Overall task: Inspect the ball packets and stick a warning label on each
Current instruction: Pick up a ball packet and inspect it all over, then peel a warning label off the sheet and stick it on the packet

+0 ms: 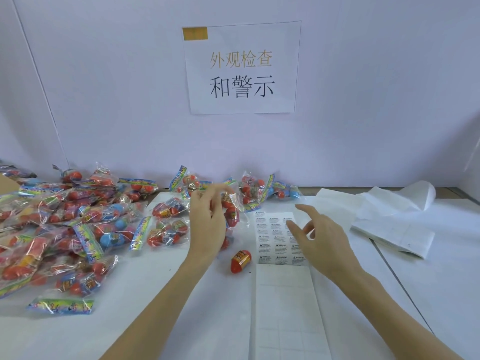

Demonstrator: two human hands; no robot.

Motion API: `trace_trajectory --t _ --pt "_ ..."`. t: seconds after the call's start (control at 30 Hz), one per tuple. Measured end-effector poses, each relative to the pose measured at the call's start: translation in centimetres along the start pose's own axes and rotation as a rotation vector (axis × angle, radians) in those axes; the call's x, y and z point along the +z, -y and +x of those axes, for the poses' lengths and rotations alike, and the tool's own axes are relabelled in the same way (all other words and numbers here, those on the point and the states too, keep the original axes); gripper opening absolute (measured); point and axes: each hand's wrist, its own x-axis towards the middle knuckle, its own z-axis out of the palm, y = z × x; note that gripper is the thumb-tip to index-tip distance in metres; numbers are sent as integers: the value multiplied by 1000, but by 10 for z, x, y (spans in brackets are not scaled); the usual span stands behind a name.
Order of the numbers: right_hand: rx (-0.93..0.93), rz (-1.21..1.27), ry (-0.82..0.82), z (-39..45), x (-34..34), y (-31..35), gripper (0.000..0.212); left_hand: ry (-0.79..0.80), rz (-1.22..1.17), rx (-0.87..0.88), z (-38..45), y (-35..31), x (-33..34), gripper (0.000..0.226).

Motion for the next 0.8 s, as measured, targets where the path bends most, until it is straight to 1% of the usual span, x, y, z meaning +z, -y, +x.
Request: trace_trajectory --t 0.03,0.1,0.23,0.33,0.4,0.43,0.5,0.53,0.57,0.63,0.7,0.73,0.77,0.8 --pt "13 -20 42 1 2 -1 55 -2 15 -16 -1 -1 2 44" --pt "43 57 88 1 5 -1 60 0 -16 -92 -5 -2 5 43" --pt "106 336 58 1 4 0 59 10 -61 -203 -4 0 6 38" --pt "125 577 56 3 -5 6 59 25 -84 -171 -4 -5 5 23" --pt "111 669 89 2 -12 12 60 48 -70 -131 -5 -8 5 10" --pt "107 711 110 1 -15 14 61 84 -71 -134 -6 -9 6 10" --pt "89 754 170 -2 -19 20 61 179 -102 -174 -6 -8 9 27" --pt "72 747 200 -3 -19 22 59 216 -113 -186 -7 -6 11 31" --pt "57 732 221 -3 -19 23 57 233 -120 -183 -8 -5 13 29" --pt "49 703 221 -2 -18 22 51 224 -150 -175 -9 -2 14 18" --pt "52 670 148 -2 -14 21 43 209 -185 -185 -9 1 14 6" --pt "41 625 64 -2 -12 21 40 210 -185 -188 -9 0 15 5" --pt "9 546 -54 -3 -9 20 40 218 -178 -188 -9 -1 15 6" --pt "-52 444 -183 -4 -8 21 45 224 -172 -181 -9 -2 15 6"
